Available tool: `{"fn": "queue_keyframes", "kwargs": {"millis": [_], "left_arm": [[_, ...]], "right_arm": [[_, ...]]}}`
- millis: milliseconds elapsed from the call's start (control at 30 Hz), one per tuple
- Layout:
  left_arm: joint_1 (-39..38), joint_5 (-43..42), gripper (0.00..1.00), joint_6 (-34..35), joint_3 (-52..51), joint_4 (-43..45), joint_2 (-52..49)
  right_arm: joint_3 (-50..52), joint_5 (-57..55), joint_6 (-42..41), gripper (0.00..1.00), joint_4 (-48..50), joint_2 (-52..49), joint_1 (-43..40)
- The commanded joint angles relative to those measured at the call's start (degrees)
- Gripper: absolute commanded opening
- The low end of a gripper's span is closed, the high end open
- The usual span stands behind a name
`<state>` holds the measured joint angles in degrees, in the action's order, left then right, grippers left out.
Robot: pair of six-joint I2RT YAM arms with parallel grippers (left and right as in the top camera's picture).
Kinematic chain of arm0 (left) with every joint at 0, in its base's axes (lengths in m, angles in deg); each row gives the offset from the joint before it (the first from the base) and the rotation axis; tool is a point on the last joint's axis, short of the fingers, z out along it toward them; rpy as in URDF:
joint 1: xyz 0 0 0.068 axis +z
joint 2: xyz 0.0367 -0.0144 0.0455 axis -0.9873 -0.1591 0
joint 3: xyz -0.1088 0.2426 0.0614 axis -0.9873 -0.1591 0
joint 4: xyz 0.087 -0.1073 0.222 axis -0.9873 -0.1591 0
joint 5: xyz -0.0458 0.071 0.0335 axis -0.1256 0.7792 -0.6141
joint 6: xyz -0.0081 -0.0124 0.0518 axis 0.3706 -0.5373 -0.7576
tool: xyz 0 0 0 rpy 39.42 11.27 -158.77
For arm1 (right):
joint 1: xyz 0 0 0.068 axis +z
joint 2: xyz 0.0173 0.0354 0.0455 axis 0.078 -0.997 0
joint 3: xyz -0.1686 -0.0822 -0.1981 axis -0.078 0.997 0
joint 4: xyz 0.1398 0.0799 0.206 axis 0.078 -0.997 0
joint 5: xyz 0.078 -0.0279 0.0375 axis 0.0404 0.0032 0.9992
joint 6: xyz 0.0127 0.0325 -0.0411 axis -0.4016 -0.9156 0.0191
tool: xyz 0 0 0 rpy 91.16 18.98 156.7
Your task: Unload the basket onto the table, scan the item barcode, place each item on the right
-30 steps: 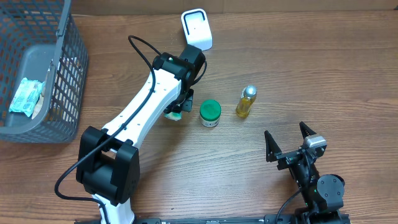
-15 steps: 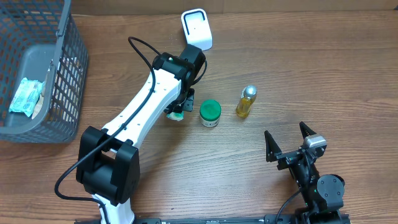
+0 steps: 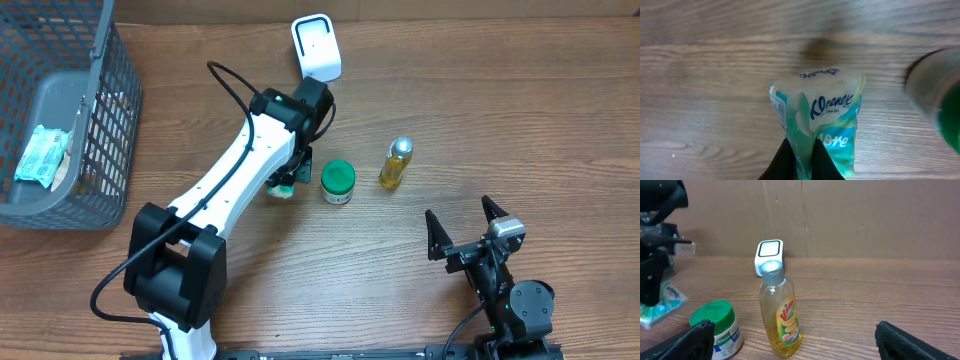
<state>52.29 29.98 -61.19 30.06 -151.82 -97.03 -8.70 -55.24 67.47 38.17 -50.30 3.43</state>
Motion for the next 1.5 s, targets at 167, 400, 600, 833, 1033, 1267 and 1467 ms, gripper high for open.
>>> {"fn": "queue_keyframes", "kwargs": {"millis": [167,400,600,833,1033,1267,1467], "left_arm": [[-0.8,5.0,0.04,4.8,-6.6,1.8,1.1],[-0.8,7.0,0.04,6.0,-12.0,5.1,1.1],[-0.9,7.7,0.04,6.0,-13.8,5.8,1.1],[-2.7,7.8,0.04,7.2,-14.0,6.0,1.1],[-5.3,8.0,0.04,8.5,-14.0,6.1,1.1],[-7.7,9.4,0.04,10.1,-14.0,5.6,1.1],[-8.7,9.6,0.04,11.0,-14.0,5.6,1.1]], "right_arm": [[0.3,-0.5,-0.2,1.00,0.3,0.1,0.0],[0.3,-0.5,-0.2,1.00,0.3,0.1,0.0],[0.3,-0.5,-0.2,1.00,0.3,0.1,0.0],[0.3,-0.5,-0.2,1.00,0.3,0.1,0.0],[0.3,-0.5,-0.1,1.00,0.3,0.1,0.0],[0.3,-0.5,-0.2,1.00,0.3,0.1,0.0],[0.3,-0.5,-0.1,1.00,0.3,0.1,0.0]]}}
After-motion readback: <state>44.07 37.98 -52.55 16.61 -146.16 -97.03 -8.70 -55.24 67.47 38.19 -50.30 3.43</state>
